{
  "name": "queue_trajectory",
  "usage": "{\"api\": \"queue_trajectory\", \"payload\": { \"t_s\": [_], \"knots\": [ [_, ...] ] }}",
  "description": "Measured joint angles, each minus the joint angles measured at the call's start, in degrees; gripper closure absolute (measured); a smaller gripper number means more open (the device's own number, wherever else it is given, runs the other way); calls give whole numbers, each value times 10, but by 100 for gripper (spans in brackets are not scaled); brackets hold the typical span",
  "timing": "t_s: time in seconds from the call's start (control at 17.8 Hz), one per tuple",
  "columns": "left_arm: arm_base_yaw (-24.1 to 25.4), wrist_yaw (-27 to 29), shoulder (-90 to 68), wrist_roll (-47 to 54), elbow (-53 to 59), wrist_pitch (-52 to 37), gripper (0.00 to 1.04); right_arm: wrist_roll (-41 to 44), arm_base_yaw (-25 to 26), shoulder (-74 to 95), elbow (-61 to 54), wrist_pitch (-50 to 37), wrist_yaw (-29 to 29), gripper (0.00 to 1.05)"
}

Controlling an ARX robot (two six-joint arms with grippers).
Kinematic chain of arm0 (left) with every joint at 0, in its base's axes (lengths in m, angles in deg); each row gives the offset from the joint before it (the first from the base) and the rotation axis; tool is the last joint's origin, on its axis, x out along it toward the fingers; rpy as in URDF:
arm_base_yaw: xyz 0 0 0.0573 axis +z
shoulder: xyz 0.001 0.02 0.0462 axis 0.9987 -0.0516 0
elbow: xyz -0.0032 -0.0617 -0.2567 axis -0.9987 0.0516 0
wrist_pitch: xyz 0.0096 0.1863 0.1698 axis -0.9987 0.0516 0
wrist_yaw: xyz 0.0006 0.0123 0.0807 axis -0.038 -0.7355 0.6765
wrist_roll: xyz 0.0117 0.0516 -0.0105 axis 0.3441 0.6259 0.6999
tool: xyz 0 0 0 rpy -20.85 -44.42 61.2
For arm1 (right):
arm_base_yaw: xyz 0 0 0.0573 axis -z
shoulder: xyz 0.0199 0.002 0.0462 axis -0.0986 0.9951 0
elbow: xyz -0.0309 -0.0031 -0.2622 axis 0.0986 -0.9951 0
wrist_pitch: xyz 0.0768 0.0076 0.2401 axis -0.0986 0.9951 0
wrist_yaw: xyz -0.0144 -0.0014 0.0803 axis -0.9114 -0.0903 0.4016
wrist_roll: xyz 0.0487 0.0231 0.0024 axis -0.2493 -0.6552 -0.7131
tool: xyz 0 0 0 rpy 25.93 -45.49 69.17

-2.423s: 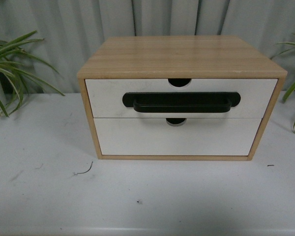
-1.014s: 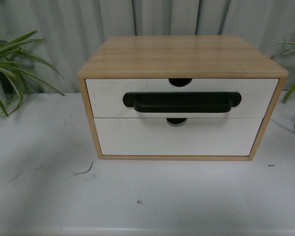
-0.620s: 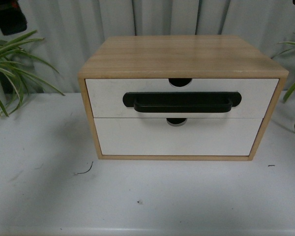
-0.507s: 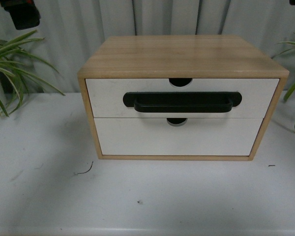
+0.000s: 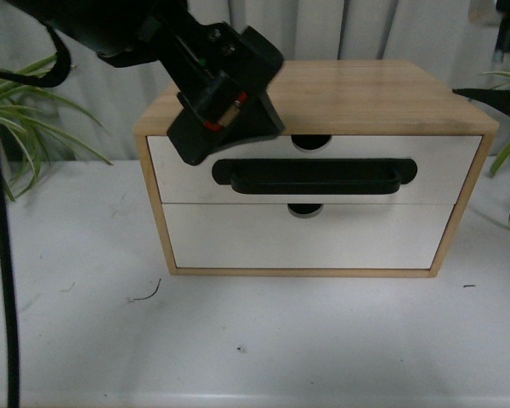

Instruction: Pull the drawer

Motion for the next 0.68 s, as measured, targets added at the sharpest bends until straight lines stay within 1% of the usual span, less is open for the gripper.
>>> {"api": "queue_trajectory", "payload": {
  "t_s": [0.06, 0.11, 0.23, 0.34, 0.51, 0.68],
  "knots": [
    [-17, 1, -16, 41, -24, 32, 7, 57, 1, 0, 5, 37, 12, 6],
    [-25, 3, -29, 62, -38, 53, 7, 84, 0, -4, 5, 86, 22, 6],
    [-37, 7, -57, 96, -55, 87, 7, 111, -5, -8, 5, 163, 19, 6],
    [-45, 8, -77, 103, -57, 71, 7, 117, -12, -8, 5, 211, 9, 6],
    [-53, 2, -93, 104, -57, 68, 7, 120, -26, -6, 5, 224, -5, 6],
    [-53, 2, -112, 106, -56, 46, 7, 121, -47, 28, 13, 233, -16, 6]
  ]
}}
